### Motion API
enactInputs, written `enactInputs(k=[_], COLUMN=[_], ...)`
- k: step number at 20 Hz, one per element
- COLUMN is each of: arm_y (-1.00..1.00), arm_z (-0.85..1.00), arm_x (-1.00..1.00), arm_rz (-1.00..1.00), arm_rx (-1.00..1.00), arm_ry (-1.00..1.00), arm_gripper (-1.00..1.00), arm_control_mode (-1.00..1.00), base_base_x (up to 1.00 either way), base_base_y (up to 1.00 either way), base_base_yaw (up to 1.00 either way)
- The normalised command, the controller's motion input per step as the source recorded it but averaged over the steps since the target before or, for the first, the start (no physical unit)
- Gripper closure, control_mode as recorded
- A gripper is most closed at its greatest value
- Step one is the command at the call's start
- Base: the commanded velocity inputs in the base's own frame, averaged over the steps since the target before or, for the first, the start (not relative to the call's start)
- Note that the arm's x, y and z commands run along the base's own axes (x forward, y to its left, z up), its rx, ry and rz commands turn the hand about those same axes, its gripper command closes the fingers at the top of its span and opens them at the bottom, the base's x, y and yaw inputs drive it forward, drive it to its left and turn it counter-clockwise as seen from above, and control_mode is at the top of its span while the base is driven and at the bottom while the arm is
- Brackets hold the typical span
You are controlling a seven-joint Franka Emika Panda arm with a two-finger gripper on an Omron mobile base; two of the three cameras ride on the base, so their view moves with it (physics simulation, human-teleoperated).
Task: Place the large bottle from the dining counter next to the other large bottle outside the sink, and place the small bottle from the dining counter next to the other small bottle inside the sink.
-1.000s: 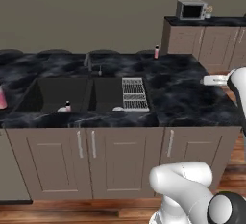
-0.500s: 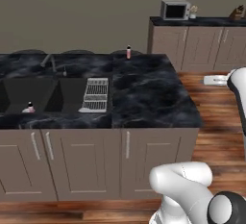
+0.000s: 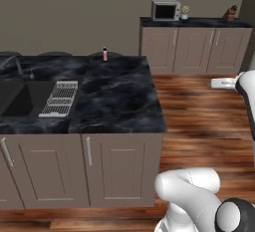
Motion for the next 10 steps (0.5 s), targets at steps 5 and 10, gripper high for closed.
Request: enactInputs(k=[5, 10], arm_y=[0.00, 0.00], arm_z=[0.00, 0.00], arm_x=[0.00, 0.00], arm_rz=[0.00, 0.00], arm_rx=[0.00, 0.00], arm_ry=[0.00, 0.00], arm_gripper=[-1.00, -1.00], arm_control_mode=[1.00, 1.00], base_base_x=[0.11, 0.11], base_base_y=[-0.82, -0.81], base_base_yaw=[0.00, 0.00])
